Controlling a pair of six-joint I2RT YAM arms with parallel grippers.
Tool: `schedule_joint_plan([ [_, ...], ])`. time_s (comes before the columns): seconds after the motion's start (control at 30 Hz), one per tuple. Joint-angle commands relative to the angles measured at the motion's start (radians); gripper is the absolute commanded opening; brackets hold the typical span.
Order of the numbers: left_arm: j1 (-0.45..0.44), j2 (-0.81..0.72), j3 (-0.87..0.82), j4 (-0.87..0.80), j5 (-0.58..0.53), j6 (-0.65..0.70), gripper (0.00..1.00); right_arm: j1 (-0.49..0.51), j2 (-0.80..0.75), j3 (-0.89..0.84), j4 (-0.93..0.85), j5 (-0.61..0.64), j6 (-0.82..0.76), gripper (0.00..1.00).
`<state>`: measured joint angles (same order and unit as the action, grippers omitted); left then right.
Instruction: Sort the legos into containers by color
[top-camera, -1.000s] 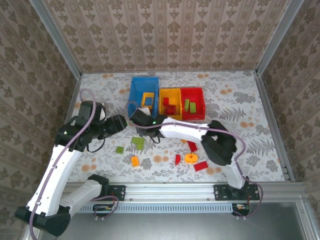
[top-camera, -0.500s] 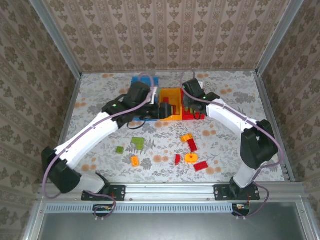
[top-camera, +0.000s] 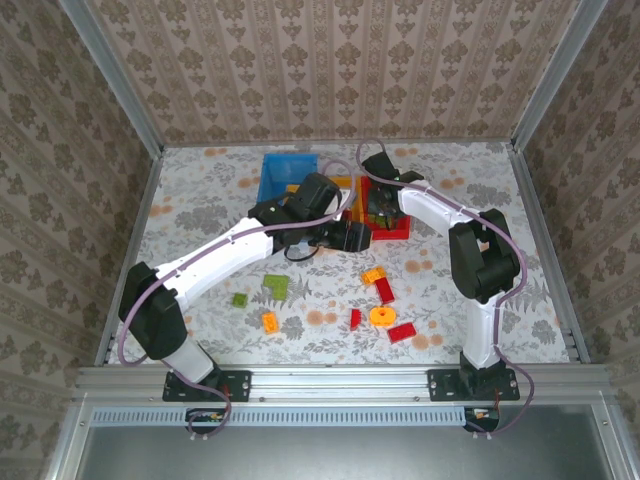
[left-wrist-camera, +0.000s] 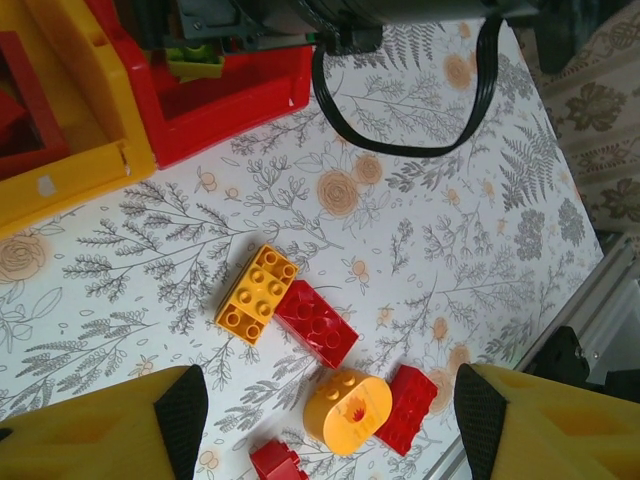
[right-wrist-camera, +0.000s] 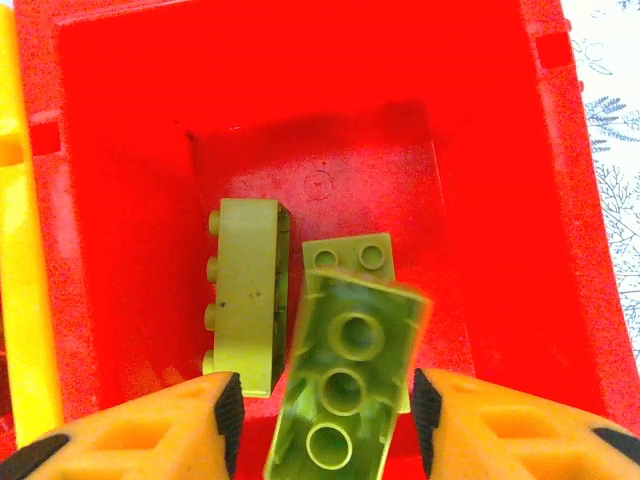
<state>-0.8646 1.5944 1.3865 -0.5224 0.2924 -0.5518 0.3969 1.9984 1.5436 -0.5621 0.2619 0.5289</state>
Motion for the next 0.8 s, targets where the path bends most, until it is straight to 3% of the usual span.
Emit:
schedule_joint_plan([
  [0.0, -0.015, 0.007, -0.021, 0.006, 0.007, 0.030, 0.70, 0.000, -0.040, 0.008, -0.036, 0.002, 0.009, 0.56],
  [0.23, -0.048, 0.049, -0.031, -0.025, -0.001, 0.088, 0.71, 0.006, -0.200, -0.051, -0.020, 0.009, 0.007, 0.61],
  [0.43, -0.083, 0.171, 0.035, -0.100, -0.027, 0.167, 0.73, 0.008, -0.479, -0.284, 0.051, -0.021, -0.010, 0.70],
  [0.6, -0.148, 0.258, 0.093, -0.184, -0.134, 0.419, 0.76, 0.006, -0.763, -0.523, 0.099, -0.159, -0.048, 0.80],
  [0.77, -0.152, 0.305, 0.061, -0.149, -0.186, 0.613, 0.78, 0.000, -0.966, -0.713, 0.103, -0.378, 0.008, 0.82],
])
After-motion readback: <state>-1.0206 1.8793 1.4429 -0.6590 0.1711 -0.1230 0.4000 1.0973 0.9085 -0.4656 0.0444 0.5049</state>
